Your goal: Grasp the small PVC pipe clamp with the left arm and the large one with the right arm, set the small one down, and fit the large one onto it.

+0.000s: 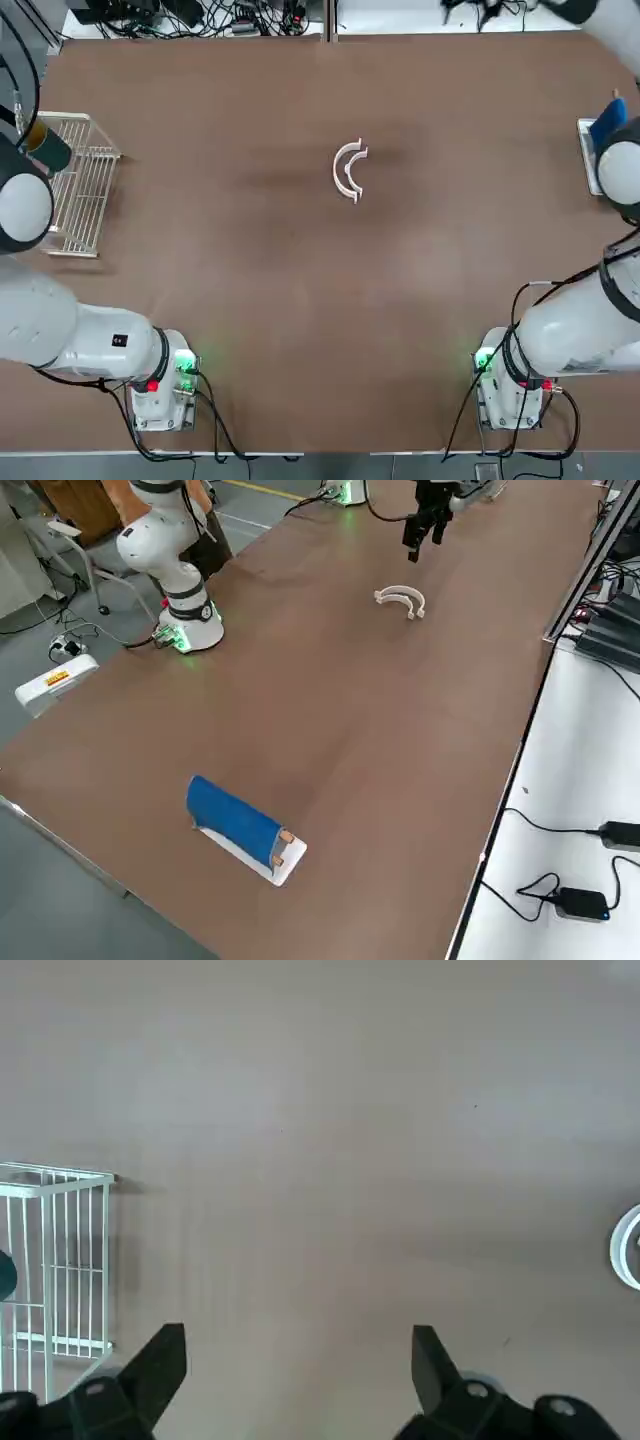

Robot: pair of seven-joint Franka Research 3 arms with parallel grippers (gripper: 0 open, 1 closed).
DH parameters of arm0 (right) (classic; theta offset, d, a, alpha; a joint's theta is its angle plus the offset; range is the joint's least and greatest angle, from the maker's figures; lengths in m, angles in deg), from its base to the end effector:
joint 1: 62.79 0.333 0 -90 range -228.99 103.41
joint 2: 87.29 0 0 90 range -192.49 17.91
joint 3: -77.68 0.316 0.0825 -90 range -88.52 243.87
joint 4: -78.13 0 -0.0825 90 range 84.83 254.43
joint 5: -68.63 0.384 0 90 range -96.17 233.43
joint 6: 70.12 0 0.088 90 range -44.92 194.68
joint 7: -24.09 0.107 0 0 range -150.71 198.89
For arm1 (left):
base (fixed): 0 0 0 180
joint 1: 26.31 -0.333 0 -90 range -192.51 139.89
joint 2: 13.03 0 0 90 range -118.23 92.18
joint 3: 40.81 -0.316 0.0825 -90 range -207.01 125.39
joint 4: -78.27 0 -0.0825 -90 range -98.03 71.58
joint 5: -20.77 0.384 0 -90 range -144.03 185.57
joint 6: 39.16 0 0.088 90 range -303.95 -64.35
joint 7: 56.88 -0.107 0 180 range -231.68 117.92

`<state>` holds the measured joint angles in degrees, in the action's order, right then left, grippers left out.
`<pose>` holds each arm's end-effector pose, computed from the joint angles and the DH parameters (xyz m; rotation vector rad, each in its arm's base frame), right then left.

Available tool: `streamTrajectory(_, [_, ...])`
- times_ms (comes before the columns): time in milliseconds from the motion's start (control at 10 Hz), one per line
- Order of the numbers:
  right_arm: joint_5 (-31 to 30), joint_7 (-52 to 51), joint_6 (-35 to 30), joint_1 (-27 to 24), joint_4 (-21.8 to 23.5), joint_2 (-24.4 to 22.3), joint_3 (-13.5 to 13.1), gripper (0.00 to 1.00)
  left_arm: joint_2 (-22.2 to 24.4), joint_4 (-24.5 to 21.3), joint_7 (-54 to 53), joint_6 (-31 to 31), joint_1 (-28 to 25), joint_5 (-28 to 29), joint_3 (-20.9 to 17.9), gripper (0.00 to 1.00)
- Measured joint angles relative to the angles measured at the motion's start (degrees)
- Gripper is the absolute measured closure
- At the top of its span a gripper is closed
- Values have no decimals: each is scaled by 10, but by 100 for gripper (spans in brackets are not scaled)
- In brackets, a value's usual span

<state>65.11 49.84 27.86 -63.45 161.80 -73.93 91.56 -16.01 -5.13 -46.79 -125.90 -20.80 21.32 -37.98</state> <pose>0.6210 0.1232 0.5544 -3.1202 0.3412 -0.0374 0.5598 -0.0801 0.6445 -3.1353 -0.0489 -0.0116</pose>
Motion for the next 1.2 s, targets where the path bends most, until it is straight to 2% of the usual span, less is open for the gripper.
streamTrajectory(100, [7, -59, -21, 0, 2, -18, -46, 0, 0, 0, 0, 0, 0, 0, 0, 0])
streamTrajectory(500, [13, -240, -73, 25, 5, -74, -189, 0, 0, 0, 0, 0, 0, 0, 0, 0])
streamTrajectory(600, [13, -253, -82, 31, 9, -81, -202, 0, 0, 0, 0, 0, -1, 0, -1, 0])
streamTrajectory(900, [48, -253, -86, 39, 15, -84, -205, 0, 0, 0, -2, 0, -1, 0, -1, 0])
streamTrajectory(1200, [53, -253, -86, 39, 15, -84, -216, 0, 0, 0, -2, 0, -1, 0, -1, 0])
